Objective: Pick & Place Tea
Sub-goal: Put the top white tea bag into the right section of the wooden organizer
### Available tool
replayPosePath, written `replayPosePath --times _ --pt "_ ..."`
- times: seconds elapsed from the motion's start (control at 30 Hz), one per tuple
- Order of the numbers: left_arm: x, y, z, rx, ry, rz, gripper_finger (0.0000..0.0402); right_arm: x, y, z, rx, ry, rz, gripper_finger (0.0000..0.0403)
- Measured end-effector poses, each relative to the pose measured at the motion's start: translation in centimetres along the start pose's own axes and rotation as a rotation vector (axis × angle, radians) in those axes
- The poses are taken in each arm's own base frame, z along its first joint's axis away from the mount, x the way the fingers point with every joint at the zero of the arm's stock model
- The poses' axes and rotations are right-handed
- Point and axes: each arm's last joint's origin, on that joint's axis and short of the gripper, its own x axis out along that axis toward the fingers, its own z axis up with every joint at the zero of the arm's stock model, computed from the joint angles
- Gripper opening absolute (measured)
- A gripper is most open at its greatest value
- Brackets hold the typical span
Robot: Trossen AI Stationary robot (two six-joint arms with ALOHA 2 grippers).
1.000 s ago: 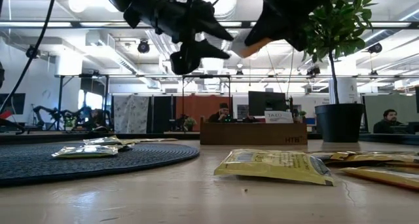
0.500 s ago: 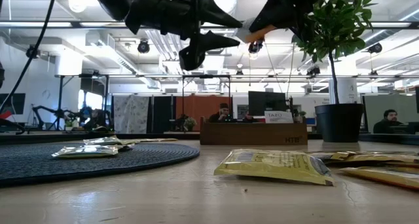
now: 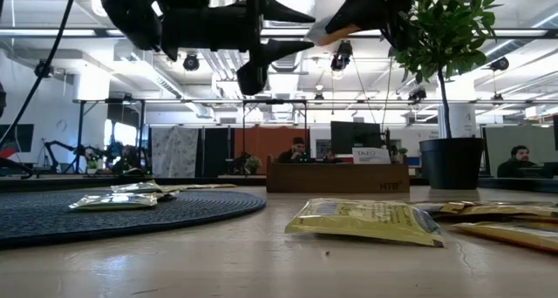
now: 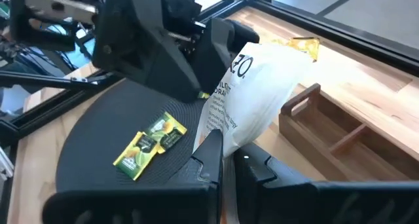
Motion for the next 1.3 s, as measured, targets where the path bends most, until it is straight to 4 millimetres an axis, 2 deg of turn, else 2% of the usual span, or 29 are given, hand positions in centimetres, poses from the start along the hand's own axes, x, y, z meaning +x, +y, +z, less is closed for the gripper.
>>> replayPosePath --times 0.2,0.5,0.67,0.77,0.97,1.07,1.17,1.3 --pt "0.0 -0.1 0.1 0.008 -0.006 -0.006 0.0125 0.0 0.2 0.3 0.017 -0.026 0.019 0.0013" --pt "0.2 -0.3 0.4 0.027 -0.015 -0.013 0.0009 0.0 0.2 0.3 0.022 -0.031 0.023 0.0013" --pt "0.2 -0.3 0.4 0.043 -0.010 -0.009 0.0001 0.1 0.1 0.1 0.074 -0.017 0.021 0.0019" --pt "0.2 -0.2 0.3 0.043 -0.003 -0.004 0.0001 0.1 0.0 -0.2 0.061 0.024 0.018 0.0047" --pt "0.2 0.2 -0.3 0.067 0.067 0.038 0.0000 -0.1 -0.7 -0.9 0.011 0.108 -0.043 0.0138" --pt "0.1 0.6 -0.8 0.082 0.137 0.064 0.0000 -0.7 -0.7 -0.5 -0.023 0.142 -0.062 0.0177" --pt "0.1 0.7 -1.5 0.094 0.208 0.063 0.0000 -1.1 -0.7 0.2 -0.127 0.223 -0.012 0.0200" --pt "0.3 0.1 -2.1 0.192 0.268 0.041 0.0000 -0.5 -1.0 1.5 -0.169 0.336 0.089 0.0204"
